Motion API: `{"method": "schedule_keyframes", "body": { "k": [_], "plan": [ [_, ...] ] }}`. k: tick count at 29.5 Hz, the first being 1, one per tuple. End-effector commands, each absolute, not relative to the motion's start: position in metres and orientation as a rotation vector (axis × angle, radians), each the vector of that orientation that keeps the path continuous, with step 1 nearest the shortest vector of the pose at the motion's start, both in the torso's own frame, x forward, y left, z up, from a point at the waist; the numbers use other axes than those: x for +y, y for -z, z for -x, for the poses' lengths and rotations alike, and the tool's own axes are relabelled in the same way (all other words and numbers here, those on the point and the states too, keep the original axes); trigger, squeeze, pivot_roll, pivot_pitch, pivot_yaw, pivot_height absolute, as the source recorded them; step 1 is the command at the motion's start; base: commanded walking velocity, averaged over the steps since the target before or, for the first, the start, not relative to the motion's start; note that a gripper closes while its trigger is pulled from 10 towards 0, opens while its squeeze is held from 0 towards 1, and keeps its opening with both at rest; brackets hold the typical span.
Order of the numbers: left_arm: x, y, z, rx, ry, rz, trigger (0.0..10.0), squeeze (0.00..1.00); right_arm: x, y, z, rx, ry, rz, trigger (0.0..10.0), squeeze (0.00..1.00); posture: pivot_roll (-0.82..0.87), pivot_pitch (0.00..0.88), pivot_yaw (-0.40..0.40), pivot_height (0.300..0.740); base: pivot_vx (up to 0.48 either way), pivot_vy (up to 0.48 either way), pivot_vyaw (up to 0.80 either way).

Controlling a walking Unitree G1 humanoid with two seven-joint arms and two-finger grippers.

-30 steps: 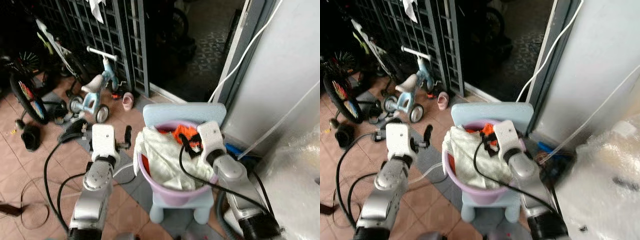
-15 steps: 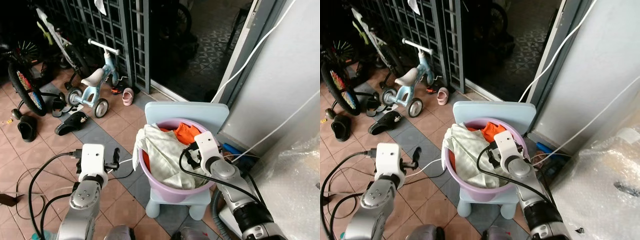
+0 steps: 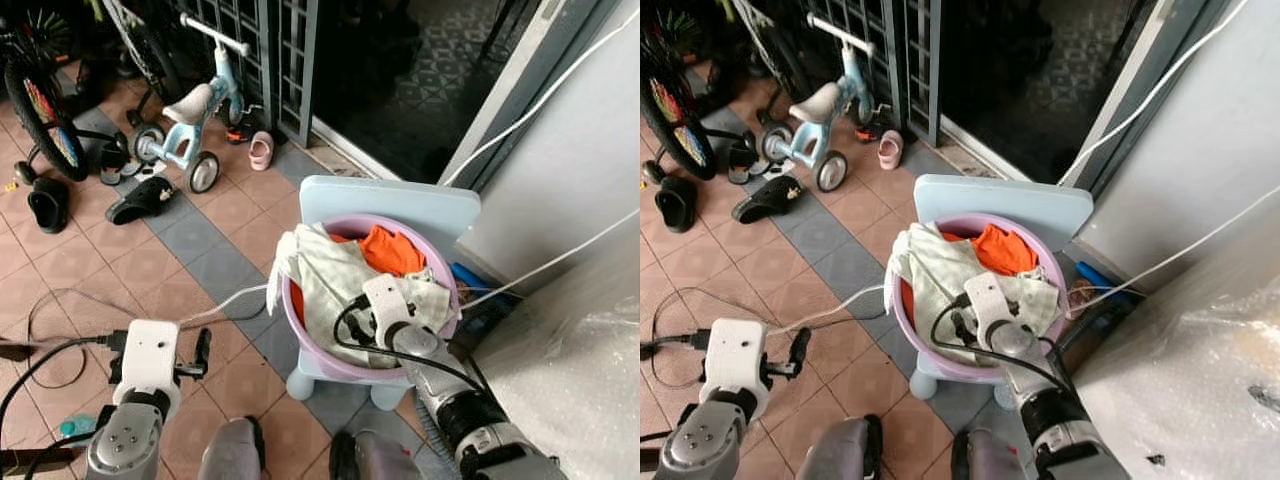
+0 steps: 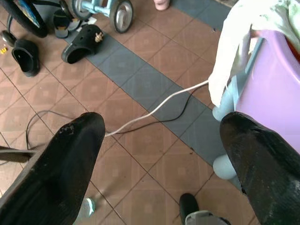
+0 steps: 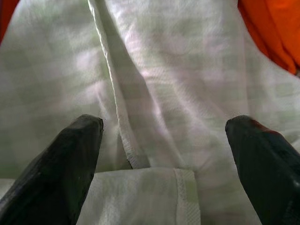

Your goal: Clothes washing

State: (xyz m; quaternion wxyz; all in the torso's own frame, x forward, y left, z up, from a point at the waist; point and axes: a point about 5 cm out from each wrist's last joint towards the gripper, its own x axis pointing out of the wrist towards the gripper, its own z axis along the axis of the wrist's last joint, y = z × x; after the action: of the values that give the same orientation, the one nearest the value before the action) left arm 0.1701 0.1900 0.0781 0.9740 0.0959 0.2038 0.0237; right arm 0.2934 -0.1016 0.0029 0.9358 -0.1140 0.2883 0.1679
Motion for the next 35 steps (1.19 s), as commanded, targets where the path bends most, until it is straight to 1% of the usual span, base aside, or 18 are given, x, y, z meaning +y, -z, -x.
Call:
{"method": "schedule_keyframes", "body": {
  "k": [1,8,9,13,15,19,35],
  "plan": [
    [0.193,-0.08,-0.164,0.425,-0.066,-0.201,10.0,0.0,-0.101,0.002,-0.291,0.613,-0.321,0.226,0.0,0.0,0.2,0.299,-0.091,0.74,0.0,0.0,0.0],
    [0.189,-0.083,-0.158,0.423,-0.077,-0.19,10.0,0.0,-0.082,-0.003,-0.297,0.596,-0.342,0.215,0.0,0.0,0.21,0.309,-0.112,0.74,0.0,0.0,0.0],
    [0.188,-0.083,-0.157,0.426,-0.081,-0.186,10.0,0.0,-0.076,-0.003,-0.297,0.599,-0.357,0.212,0.0,0.0,0.21,0.309,-0.117,0.74,0.0,0.0,0.0],
    [0.188,-0.083,-0.156,0.433,-0.089,-0.181,10.0,0.0,-0.072,0.0,-0.294,0.619,-0.362,0.189,0.0,0.0,0.21,0.307,-0.118,0.74,0.0,0.0,0.0],
    [0.187,-0.083,-0.157,0.433,-0.09,-0.178,10.0,0.0,-0.068,0.006,-0.288,0.645,-0.377,0.187,0.0,0.0,0.21,0.302,-0.121,0.74,0.0,0.0,0.0],
    [0.185,-0.083,-0.158,0.431,-0.086,-0.177,10.0,0.0,-0.067,0.012,-0.282,0.663,-0.382,0.181,0.0,0.0,0.2,0.298,-0.121,0.74,0.0,0.0,0.0],
    [0.185,-0.083,-0.161,0.426,-0.087,-0.18,10.0,0.0,-0.065,0.015,-0.279,0.687,-0.36,0.132,0.0,0.0,0.21,0.283,-0.122,0.74,0.0,0.0,0.0]
  ]
}}
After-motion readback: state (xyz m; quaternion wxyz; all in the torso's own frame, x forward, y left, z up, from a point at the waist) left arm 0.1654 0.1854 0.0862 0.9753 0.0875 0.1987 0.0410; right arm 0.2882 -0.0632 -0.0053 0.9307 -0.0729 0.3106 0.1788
